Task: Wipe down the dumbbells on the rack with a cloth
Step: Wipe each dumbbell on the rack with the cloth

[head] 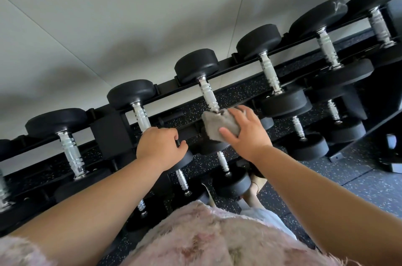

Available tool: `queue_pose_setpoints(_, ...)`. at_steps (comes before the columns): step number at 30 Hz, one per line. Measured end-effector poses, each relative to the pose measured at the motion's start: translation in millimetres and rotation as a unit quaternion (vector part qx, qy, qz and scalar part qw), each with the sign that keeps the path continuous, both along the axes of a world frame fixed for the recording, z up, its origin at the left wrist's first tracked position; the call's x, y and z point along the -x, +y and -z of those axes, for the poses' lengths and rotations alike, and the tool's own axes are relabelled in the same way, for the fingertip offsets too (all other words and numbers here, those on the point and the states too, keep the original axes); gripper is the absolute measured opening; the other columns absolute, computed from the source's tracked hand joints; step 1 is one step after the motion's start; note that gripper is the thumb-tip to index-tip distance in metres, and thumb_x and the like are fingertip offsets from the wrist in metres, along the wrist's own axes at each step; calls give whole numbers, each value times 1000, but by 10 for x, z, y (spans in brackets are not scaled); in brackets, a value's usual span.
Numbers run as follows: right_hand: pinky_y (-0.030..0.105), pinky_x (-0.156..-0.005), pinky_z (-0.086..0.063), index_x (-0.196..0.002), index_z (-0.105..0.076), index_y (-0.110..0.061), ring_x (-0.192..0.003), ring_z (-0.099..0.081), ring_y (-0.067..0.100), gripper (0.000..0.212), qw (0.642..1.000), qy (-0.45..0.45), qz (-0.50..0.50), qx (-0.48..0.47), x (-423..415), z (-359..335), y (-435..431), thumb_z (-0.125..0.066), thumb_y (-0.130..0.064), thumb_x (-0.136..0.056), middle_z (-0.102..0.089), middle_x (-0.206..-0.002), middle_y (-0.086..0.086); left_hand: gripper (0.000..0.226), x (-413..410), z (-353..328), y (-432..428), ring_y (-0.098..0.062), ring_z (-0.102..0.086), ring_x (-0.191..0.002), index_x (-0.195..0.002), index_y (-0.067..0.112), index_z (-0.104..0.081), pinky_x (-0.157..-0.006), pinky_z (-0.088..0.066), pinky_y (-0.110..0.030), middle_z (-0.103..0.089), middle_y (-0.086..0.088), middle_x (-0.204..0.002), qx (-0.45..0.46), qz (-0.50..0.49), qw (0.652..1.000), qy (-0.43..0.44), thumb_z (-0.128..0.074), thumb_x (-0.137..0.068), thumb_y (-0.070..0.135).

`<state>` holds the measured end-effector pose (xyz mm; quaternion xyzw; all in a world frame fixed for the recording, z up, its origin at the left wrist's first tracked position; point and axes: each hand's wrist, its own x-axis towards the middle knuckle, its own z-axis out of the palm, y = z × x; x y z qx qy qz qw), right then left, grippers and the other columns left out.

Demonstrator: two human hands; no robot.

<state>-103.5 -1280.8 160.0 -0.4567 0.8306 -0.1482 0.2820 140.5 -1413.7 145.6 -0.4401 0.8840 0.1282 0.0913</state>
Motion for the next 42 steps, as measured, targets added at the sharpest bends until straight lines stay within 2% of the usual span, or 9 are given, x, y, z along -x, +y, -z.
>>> queue_pose_setpoints(4,36,-89,-58,-158,-17,-37,-114,-58,16,81,992,-96,76,-21,-37,-40,24,-48,-71,-92,-32,-152,-5,49,0,7,8,-14,-60,-72,-84,34,-70,-72,-55,-34,-58,15,-57,7,3,1000,1,-35,-81,69)
queue_pose_setpoints(8,62,-118,-32,-159,-11,-32,-153,-14,37,79,996,78,-44,-31,-424,-35,21,-52,-60,-97,-6,-166,3,37,3,0,8,-15,-59,-73,-81,33,-68,-74,-55,-35,-57,15,-57,-2,2,1000,3,-49,-86,64)
queue_pose_setpoints(12,67,-121,-19,-157,-25,-32,-152,-10,49,74,972,204,-120,-16,-546,12,52,-54,-59,-95,-15,-165,17,31,4,-5,16,-17,-58,-73,-79,31,-67,-71,-54,-35,-56,14,-59,-4,-1,1000,13,-57,-87,59)
queue_pose_setpoints(17,43,-106,-49,-155,-20,-47,-133,-46,22,69,999,-27,-27,9,-48,122,136,-44,-71,-96,-25,-156,-7,31,-1,40,17,-15,-57,-75,-82,34,-67,-65,-49,-30,-57,14,-60,-3,-12,1000,8,-54,-86,62)
queue_pose_setpoints(21,45,-97,-54,-152,-34,-34,-105,-65,24,91,948,-212,233,-46,21,165,112,-20,-91,-83,-62,-130,1,29,6,0,21,-14,-59,-73,-84,34,-67,-68,-53,-32,-57,14,-60,-2,-6,1000,1,-55,-89,60)
queue_pose_setpoints(24,40,-98,-51,-158,-21,-28,-120,-57,26,65,979,-138,150,-26,-248,-34,109,-30,-62,-103,-41,-152,9,32,8,-22,18,-13,-58,-70,-83,34,-67,-67,-53,-32,-57,14,-59,-1,-8,1000,-6,-52,-88,61)
queue_pose_setpoints(28,50,-124,-28,-162,3,-33,-158,0,28,73,999,-27,36,-30,-474,-120,155,-35,-57,-105,9,-170,3,33,13,-29,18,-12,-57,-68,-83,33,-68,-66,-53,-30,-56,14,-58,7,0,1000,-11,-51,-88,62)
queue_pose_setpoints(34,40,-95,-52,-162,-18,-33,-121,-59,31,60,994,-90,58,-36,-5,-44,93,-33,-52,-107,-40,-154,12,35,39,-41,10,-10,-57,-69,-89,35,-70,-68,-51,-30,-58,15,-62,18,11,999,-40,-47,-93,61)
queue_pose_setpoints(42,42,-117,-38,-159,-28,-25,-156,-10,24,64,982,175,-56,50,680,-249,206,-57,-21,-102,-22,-165,1,52,339,-207,223,-19,-69,-94,-127,28,-66,-81,-57,-38,-71,8,-106,33,-22,996,-79,-33,-104,60)
